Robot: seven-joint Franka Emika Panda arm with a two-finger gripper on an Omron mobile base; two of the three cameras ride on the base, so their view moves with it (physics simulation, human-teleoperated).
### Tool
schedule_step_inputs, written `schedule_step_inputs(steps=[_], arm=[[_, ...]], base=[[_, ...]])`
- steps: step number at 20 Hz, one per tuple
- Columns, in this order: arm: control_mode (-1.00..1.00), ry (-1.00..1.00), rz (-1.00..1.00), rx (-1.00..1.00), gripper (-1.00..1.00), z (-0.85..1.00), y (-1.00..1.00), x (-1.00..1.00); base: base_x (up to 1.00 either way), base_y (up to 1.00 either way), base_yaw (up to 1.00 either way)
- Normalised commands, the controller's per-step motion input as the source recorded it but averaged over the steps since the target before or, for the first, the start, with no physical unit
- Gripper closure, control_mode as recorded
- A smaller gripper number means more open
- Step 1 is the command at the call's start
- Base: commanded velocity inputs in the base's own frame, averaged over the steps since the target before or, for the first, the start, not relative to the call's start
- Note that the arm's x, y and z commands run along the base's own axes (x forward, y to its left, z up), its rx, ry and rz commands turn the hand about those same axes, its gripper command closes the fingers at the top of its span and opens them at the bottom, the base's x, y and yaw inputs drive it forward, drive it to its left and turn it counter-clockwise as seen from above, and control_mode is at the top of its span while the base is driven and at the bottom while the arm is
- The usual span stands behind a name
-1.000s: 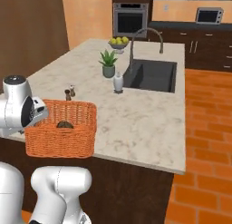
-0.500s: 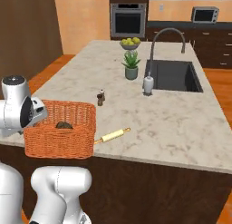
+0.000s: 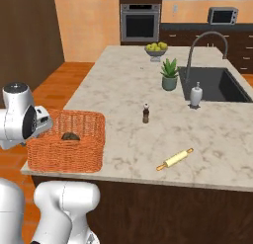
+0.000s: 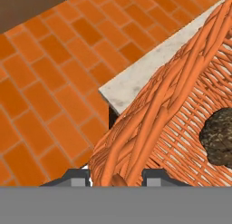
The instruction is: Open the cabinet, pick up the bread from the cabinet and place it in the basket. Then move the basket to the dining counter.
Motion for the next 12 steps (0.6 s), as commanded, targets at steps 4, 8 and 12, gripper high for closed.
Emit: schedule_step_inputs(steps=[4, 8, 12], arm=[[1.0, 0.0, 0.0, 0.0, 1.0, 0.0, 0.0, 0.0], [1.0, 0.0, 0.0, 0.0, 1.0, 0.0, 0.0, 0.0], [-1.0, 0.0, 0.0, 0.0, 1.0, 0.0, 0.0, 0.2]], base=[[0.41, 0.44, 0.01], [0.06, 0.08, 0.01], [0.34, 0.0, 0.0]])
